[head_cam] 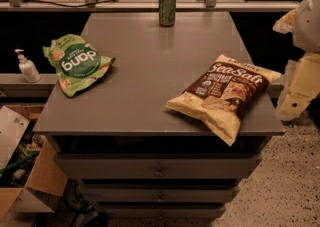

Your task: Move green rice chip bag near green can

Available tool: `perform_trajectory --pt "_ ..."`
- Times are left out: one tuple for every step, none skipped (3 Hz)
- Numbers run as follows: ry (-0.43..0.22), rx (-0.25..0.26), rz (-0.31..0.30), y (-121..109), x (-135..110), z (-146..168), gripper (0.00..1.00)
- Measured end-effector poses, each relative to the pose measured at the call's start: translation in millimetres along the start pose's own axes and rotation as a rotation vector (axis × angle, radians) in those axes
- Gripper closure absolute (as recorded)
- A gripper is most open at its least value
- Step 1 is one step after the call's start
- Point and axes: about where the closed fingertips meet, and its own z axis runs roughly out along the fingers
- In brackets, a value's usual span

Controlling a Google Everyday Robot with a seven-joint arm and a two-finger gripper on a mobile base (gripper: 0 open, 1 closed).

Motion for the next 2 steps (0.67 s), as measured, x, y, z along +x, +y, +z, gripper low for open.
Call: perform_trajectory --pt "-0.001 0.000 0.000 -0.1 -0.1 0.0 0.00" --pt "-0.023 0.003 -0.005 -2.8 -4.3 -0.2 0.00"
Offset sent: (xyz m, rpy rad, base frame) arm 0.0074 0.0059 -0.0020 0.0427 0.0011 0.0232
